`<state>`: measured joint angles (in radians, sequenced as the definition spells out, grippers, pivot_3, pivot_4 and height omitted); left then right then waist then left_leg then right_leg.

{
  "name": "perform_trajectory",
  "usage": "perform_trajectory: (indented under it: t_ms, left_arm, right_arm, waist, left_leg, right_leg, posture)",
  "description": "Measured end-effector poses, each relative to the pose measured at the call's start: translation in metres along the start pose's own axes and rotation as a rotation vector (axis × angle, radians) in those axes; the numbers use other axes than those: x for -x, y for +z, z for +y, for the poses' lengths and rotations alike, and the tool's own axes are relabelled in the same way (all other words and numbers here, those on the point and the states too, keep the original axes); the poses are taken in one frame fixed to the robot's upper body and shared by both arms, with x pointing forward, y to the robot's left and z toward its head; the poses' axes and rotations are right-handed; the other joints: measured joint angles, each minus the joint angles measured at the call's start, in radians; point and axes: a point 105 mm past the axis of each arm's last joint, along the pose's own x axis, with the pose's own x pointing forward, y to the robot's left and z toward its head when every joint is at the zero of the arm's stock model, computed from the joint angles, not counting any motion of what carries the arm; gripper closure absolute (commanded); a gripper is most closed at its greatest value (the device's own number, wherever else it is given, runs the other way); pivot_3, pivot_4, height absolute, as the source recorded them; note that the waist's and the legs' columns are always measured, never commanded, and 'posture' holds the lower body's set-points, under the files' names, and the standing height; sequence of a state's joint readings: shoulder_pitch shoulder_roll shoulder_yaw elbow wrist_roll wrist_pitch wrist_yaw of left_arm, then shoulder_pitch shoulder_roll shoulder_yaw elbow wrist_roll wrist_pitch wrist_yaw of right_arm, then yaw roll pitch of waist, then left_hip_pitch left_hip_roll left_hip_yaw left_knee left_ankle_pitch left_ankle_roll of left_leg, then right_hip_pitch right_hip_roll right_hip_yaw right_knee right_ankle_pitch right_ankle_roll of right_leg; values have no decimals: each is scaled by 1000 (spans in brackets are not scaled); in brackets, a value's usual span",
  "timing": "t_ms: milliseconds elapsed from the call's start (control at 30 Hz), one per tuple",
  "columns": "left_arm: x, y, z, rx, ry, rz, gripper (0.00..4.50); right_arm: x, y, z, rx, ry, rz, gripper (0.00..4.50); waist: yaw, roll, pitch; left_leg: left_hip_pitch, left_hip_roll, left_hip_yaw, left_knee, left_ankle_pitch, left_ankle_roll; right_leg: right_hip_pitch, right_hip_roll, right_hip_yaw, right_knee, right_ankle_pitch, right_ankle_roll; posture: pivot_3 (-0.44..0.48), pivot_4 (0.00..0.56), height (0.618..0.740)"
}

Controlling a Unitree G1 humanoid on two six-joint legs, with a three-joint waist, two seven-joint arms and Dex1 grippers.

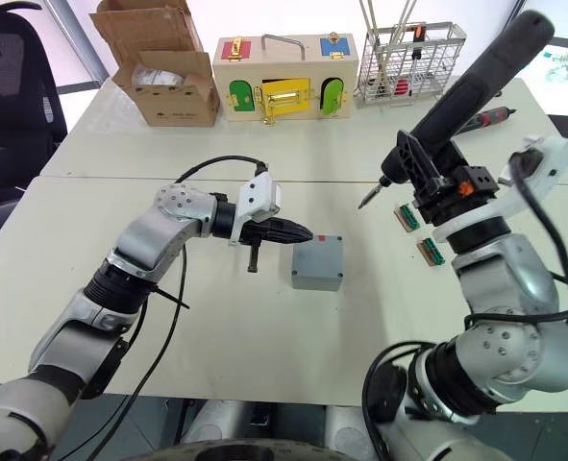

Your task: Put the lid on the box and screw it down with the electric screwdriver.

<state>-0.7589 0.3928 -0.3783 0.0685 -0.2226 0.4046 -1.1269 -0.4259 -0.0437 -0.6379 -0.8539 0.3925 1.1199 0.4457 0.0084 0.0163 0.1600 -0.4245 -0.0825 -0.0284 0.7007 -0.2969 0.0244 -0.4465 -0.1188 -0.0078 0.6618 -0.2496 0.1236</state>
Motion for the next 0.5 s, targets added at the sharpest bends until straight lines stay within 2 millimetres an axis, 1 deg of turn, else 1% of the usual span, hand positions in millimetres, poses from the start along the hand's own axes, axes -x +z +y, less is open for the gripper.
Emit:
perform_trajectory:
  t_ms: [67, 167, 200, 367, 500]
  left_arm:
    - [-2, -4, -2, 5, 3, 10, 4500]
    - [-8, -16, -10, 18, -14, 48, 4500]
    - [-8, -16, -12, 14, -18, 45, 4500]
    - [-8, -16, -14, -19, -27, 71, 4500]
    - [-8, -15, -15, -27, -30, 75, 4500]
  right_arm:
    - [-2, -12, 3, 27, 17, 29, 2596]
    - [-6, -28, 18, 48, 86, 63, 2596]
    - [-7, -32, 22, 53, 104, 69, 2596]
    - [-12, -35, 31, 98, 157, 70, 2596]
    - [-9, -47, 30, 105, 161, 116, 2596]
  waist:
    - [-4, 0, 0]
    - [-15, 0, 0]
    - [-18, 0, 0]
    - [-19, -1, 0]
    - [-19, -1, 0]
  left_leg:
    - [0, 0, 0, 0, 0, 0]
    - [1, 2, 0, 0, 0, 0]
    - [1, 2, 0, 0, 1, 0]
    - [4, 2, 0, 0, 1, 0]
    - [5, 2, 0, 0, 1, 1]
  right_leg:
    - [0, 0, 0, 0, 0, 0]
    - [0, 1, 0, 1, 0, 0]
    - [0, 1, 0, 1, 0, 0]
    - [2, 1, 0, 1, 0, 0]
    - [3, 1, 0, 0, 0, 0]
  posture:
    - [0, 150, 694]
    - [0, 150, 694]
    - [0, 150, 694]
    - [0, 150, 694]
    - [0, 150, 694]
